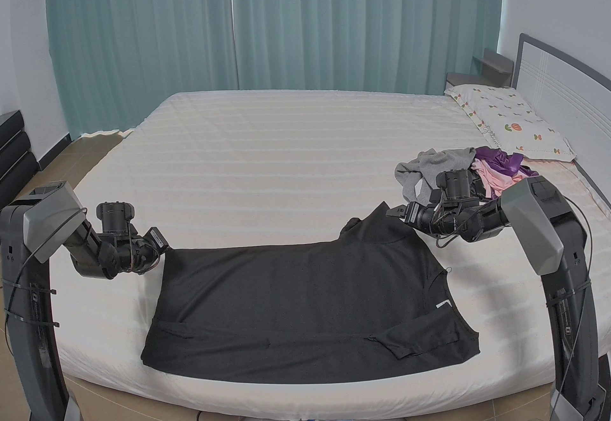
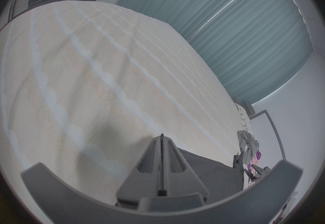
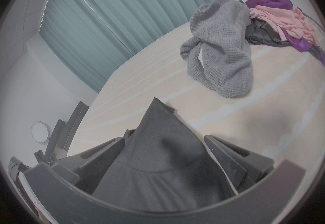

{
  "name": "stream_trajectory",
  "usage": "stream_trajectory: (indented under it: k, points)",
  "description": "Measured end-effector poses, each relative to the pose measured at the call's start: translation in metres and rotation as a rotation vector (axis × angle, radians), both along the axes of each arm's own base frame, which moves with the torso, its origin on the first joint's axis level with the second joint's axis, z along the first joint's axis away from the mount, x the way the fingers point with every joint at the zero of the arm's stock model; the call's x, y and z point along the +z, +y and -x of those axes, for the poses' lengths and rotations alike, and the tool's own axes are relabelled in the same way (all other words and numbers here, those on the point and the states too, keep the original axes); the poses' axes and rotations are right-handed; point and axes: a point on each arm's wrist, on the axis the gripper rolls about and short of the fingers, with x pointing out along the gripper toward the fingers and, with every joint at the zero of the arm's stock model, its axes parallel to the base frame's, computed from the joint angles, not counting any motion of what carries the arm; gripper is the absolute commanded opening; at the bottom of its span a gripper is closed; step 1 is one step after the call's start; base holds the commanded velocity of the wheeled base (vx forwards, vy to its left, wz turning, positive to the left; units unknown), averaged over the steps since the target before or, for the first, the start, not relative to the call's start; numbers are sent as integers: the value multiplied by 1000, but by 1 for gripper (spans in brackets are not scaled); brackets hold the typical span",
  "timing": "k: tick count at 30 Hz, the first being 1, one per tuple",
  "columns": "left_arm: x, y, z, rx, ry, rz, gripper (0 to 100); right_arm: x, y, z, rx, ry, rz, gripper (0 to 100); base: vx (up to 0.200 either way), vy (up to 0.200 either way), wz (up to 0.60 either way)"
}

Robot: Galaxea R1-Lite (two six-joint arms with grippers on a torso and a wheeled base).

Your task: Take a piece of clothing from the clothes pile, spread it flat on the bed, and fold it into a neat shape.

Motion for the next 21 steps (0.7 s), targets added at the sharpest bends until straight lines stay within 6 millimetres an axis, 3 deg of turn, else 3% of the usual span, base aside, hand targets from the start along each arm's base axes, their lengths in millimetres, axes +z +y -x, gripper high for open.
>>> stream_trajectory:
  k: [5, 6, 15, 21]
  points:
    - [0, 0, 0, 0, 1, 2, 0, -14, 5, -12, -4, -17, 4, 100, 0, 0, 0]
    - [0, 0, 0, 0, 1, 2, 0, -16, 6, -14, -3, -16, 5, 0, 0, 0, 0]
    - [0, 1, 0, 1, 1, 3, 0, -27, 4, -17, -18, 32, 14, 0, 0, 0, 0]
    - [3, 0, 1, 1, -2, 0, 0, -17, -5, -18, -52, 30, -4, 0, 0, 0, 0]
